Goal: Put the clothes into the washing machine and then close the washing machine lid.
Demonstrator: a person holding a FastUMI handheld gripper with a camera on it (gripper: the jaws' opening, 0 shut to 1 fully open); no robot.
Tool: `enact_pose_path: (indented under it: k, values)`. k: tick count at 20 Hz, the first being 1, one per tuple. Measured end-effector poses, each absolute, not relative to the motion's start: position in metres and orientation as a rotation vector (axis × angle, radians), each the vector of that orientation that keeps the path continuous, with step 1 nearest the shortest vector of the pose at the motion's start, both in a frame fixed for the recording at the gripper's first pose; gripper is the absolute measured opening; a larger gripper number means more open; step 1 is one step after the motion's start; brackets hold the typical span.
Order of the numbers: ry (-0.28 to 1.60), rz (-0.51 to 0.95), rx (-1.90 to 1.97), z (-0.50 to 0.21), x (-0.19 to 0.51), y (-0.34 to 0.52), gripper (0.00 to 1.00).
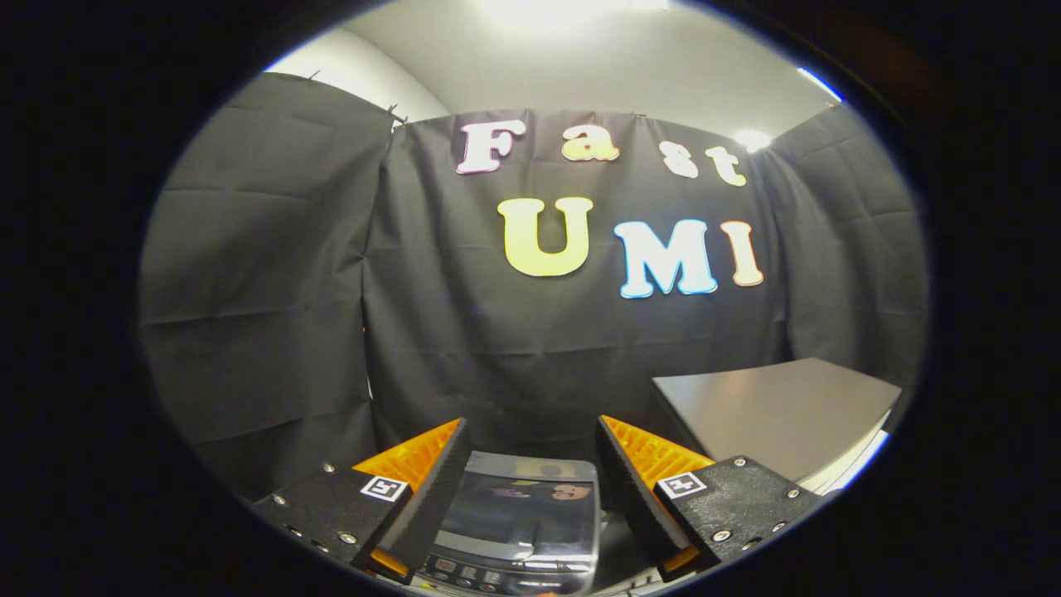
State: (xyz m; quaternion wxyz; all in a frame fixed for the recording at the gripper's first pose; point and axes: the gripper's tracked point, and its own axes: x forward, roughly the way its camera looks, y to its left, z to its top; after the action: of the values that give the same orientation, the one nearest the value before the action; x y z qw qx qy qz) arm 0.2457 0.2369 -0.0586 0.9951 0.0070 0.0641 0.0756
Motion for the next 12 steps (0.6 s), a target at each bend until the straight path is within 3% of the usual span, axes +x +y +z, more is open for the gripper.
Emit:
enact_pose_path:
  k: [12]
  values:
    - [0.063, 0.026, 0.027, -0.005, 0.131, 0.068, 0.94]
